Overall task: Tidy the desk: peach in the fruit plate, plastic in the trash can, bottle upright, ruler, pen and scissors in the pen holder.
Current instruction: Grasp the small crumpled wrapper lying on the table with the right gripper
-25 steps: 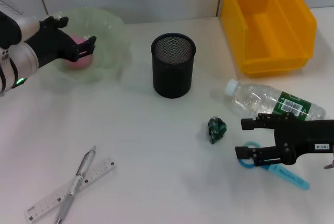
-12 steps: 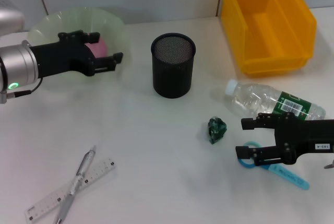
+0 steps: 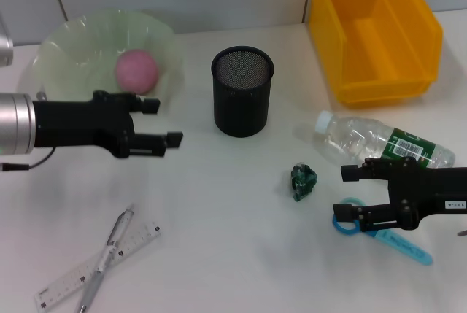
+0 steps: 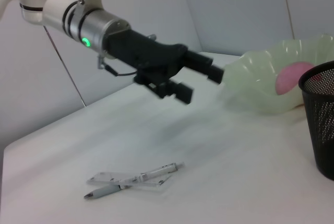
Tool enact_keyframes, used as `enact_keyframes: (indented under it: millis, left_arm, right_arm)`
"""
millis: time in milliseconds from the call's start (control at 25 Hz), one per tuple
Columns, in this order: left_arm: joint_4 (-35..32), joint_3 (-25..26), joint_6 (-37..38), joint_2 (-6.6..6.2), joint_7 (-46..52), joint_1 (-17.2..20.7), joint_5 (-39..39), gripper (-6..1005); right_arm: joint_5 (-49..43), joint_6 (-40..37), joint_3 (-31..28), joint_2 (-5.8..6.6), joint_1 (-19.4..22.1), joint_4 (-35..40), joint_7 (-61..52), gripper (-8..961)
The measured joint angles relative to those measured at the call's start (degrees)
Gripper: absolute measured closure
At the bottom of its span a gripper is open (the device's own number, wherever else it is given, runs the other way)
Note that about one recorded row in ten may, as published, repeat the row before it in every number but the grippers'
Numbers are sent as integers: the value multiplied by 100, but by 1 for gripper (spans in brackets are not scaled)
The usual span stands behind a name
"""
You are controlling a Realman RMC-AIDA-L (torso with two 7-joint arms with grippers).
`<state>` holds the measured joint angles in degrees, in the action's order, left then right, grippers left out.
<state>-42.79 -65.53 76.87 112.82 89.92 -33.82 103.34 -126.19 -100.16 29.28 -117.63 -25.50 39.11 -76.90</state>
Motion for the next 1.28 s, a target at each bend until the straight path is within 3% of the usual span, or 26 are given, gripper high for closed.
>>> enact_keyframes:
  millis: [320,400,520,1080,1280]
  left_arm:
    - [31,-1,509,43,152,-47,306,190]
    - [128,-33,770,155,166,-141,683,190]
    - [172,-1,853,208,170,-189,838,190]
    - [175,193,976,230,99,-115,806,191]
    - [165,280,1010,234,67,-90,801,191]
  right_arm:
    - [0,-4,-41,6,1,21,-4,116]
    - [0,-4,-45,15,-5,22,-5,116]
    - [0,-4,-46,23,-19,12,-8,116]
    - [57,-9,-52,27,-90,83,-14,116]
    - [345,207,-21,-58,-196,639,-488,116]
